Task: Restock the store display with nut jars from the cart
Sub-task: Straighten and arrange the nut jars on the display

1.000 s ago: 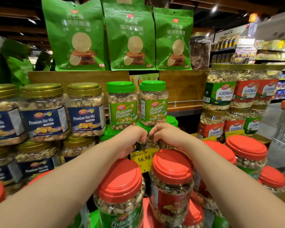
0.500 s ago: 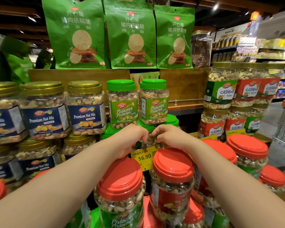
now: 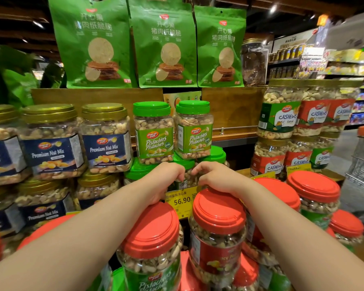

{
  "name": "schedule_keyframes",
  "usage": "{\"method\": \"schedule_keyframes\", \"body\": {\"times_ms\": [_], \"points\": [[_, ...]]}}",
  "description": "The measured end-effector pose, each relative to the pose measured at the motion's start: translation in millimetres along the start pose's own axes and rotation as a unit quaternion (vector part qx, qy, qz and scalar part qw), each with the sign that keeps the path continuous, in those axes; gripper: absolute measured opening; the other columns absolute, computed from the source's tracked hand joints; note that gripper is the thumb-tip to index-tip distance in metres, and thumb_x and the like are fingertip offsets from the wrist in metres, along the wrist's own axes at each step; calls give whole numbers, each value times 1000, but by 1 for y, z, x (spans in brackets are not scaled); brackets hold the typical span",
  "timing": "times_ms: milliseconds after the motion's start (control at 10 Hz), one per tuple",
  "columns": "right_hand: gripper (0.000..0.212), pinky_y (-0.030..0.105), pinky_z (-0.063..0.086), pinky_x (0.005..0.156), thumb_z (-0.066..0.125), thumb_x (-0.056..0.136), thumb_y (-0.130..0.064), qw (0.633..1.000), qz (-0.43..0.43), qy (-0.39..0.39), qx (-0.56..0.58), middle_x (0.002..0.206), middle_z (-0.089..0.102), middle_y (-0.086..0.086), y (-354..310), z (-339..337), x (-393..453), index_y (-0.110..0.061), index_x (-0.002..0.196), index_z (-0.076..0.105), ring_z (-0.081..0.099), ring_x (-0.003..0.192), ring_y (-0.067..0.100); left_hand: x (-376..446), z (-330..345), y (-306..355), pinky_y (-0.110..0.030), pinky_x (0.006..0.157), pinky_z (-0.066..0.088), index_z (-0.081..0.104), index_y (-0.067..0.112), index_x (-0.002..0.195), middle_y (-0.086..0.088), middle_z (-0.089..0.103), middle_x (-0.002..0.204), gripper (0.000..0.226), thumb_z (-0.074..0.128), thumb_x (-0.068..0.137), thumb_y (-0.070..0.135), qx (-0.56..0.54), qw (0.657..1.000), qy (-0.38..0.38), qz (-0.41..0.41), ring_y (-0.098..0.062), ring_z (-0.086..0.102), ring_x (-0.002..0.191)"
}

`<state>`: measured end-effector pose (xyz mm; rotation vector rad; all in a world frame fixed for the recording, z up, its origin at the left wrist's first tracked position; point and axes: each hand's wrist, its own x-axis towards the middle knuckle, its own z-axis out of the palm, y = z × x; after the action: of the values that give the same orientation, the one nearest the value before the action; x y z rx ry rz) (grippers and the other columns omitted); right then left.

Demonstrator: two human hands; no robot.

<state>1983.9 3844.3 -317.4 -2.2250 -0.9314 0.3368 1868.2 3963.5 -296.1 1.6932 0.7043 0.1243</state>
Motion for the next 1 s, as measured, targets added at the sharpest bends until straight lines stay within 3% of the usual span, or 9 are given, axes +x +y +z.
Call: {"method": "schedule_keyframes", "body": {"times_ms": [100,200,300,400,500,600,700,800,1000], "points": [[32,37,53,90,65,90,-9,1000,-6,-1,-11,123,65,-1,0,0,-1,-27,116,68,63,105,18,7,3,1,-59,114,30,49,-9,136,-35,27,156,48,51,89,-2,-3,1000,24,-3,-48,28,145],[35,39,52,99,65,90,-10,999,-10,-4,-30,130,61,0,0,-1,-1,-24,122,67,60,115,20,-1,3,1,-48,98,41,53,5,99,-36,48,136,29,60,71,9,-4,1000,16,6,-41,49,130],[36,38,52,97,65,90,-10,999,-10,0,-32,127,63,-1,0,-1,-1,-25,122,67,60,111,18,3,0,-2,-44,86,39,50,12,87,-16,45,107,40,54,47,17,-3,1000,0,15,-30,42,98],[36,39,53,97,65,88,-10,1000,-8,7,-24,121,66,-2,0,1,1,-27,120,68,62,108,16,7,-1,-3,-43,84,39,48,11,85,-13,44,103,38,57,49,16,-12,1000,-5,17,-28,41,95],[34,41,55,94,66,87,-10,1000,-5,12,-13,116,68,0,0,2,2,-27,117,69,65,103,18,8,-4,-5,-37,78,45,54,10,80,-10,53,88,10,63,79,8,-9,999,0,43,-22,52,76],[29,41,55,88,65,88,-9,1000,-4,25,6,111,71,5,-3,2,3,-23,114,69,67,100,24,15,-6,-7,-27,63,47,55,13,74,-2,55,74,19,59,90,6,-21,998,6,61,-15,52,63],[26,45,55,90,66,86,-7,999,-9,32,17,111,71,10,-7,2,6,-22,108,69,68,98,29,9,-4,-3,-31,72,47,53,10,73,-9,56,81,15,64,84,8,-7,998,0,66,-19,54,71],[26,49,55,90,67,84,-5,999,-17,27,30,111,70,15,-11,3,12,-21,104,66,62,91,24,4,-2,-2,-40,84,38,48,-13,94,-38,43,111,55,60,50,18,11,999,1,53,-39,56,109],[25,32,47,70,68,83,-5,999,-9,23,37,98,66,6,-10,4,18,-21,102,66,57,82,17,18,-3,-6,-42,92,41,50,-4,135,-27,53,122,94,60,45,23,14,999,-3,53,-36,51,117]]}}
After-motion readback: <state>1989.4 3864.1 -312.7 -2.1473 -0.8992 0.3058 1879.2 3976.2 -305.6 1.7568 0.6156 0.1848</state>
